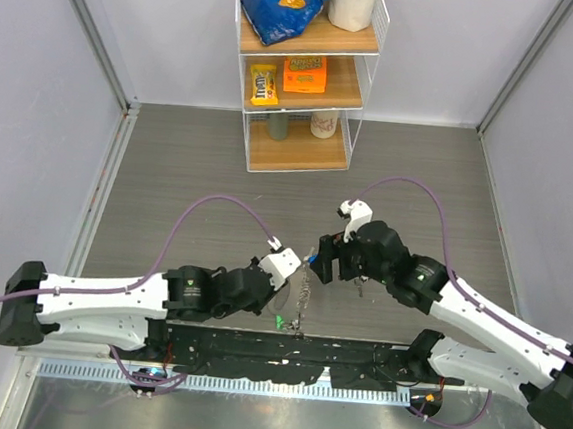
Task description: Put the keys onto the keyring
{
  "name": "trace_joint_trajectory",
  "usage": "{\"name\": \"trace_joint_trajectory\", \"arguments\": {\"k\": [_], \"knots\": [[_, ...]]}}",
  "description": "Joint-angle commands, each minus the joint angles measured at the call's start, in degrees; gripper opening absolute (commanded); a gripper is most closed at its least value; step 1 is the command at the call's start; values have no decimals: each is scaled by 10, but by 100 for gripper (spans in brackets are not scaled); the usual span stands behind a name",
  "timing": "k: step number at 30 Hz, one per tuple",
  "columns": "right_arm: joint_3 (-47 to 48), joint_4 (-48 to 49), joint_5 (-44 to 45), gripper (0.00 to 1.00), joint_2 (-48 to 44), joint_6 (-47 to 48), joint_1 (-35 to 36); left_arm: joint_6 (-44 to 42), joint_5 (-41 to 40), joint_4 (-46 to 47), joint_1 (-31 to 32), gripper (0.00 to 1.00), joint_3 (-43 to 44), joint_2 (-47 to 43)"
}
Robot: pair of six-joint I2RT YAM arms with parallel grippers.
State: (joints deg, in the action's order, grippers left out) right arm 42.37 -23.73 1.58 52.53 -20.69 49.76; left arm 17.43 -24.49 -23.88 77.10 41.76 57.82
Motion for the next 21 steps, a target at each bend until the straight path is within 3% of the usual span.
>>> {"name": "trace_joint_trajectory", "arguments": {"k": [1, 7, 16, 21], "knots": [[-4, 49, 59, 81, 34, -51, 3, 14, 12, 71, -33, 31, -20, 25], [-4, 83, 80, 75, 91, -84, 3, 22, 57, 139, -76, 41, -64, 50], [-13, 144, 74, 59, 189, -150, 3, 37, 91, 226, -101, 45, -96, 110], [-12, 169, 57, 57, 235, -181, 3, 45, 102, 262, -115, 45, -110, 138]]}}
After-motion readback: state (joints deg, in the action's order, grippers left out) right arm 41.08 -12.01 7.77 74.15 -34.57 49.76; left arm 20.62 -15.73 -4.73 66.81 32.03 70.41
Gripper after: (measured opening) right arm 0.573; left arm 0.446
